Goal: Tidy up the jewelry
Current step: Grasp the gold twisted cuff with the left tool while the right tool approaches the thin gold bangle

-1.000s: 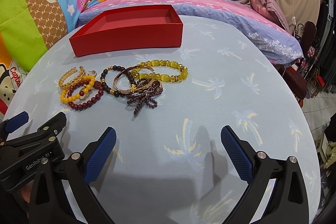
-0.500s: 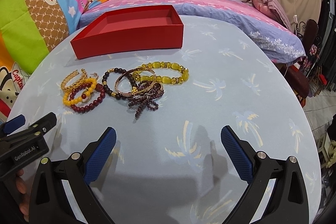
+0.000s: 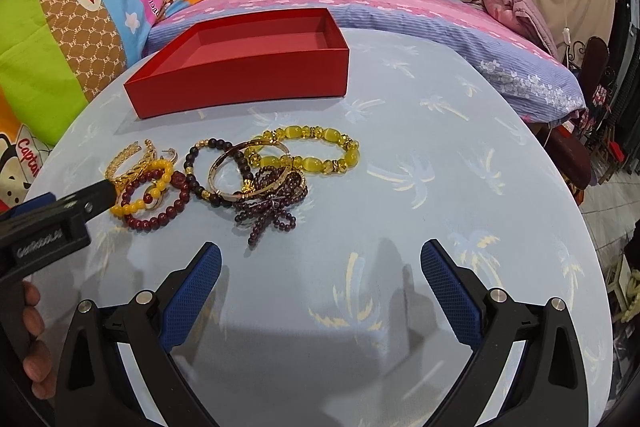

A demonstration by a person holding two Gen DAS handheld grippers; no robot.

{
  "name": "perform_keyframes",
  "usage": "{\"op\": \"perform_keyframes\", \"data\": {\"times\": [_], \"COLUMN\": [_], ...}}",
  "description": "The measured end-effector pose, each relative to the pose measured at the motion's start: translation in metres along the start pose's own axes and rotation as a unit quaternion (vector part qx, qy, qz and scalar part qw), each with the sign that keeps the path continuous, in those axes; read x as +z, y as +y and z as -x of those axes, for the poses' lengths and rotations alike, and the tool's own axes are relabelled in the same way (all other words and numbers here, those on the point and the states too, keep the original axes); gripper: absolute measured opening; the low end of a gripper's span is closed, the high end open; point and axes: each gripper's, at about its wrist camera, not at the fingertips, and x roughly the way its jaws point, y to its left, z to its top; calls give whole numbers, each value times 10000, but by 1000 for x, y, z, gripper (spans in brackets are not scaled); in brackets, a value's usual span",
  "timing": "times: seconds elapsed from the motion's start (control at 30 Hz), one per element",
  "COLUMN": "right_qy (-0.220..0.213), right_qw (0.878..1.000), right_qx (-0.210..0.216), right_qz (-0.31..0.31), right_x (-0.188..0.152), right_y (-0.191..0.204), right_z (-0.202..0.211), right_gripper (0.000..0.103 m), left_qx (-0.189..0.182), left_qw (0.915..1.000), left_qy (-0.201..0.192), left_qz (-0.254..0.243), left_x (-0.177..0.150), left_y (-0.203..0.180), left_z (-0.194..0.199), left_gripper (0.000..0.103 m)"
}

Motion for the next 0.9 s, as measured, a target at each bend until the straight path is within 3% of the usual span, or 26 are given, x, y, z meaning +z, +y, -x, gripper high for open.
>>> {"op": "perform_keyframes", "data": {"times": [0.27,0.47,0.53,0.9], "right_qy": [46,51,50,-18], "right_qw": [10000,9999,9999,9999], "right_qx": [55,99,113,138], "right_qz": [-43,-55,-61,-39], "right_x": [6,10,10,13], "right_y": [-2,-2,-2,1], "right_z": [-8,-12,-12,-8], "right_gripper": [96,96,96,96], "left_qx": [-131,-309,-398,-359], "left_qw": [9997,9993,9991,9993], "left_qy": [170,197,169,-58], "left_qz": [102,13,-32,17], "left_x": [19,20,20,13], "left_y": [-4,-6,-7,4], "left_z": [-30,-34,-33,-11], "left_gripper": [91,69,55,55]}}
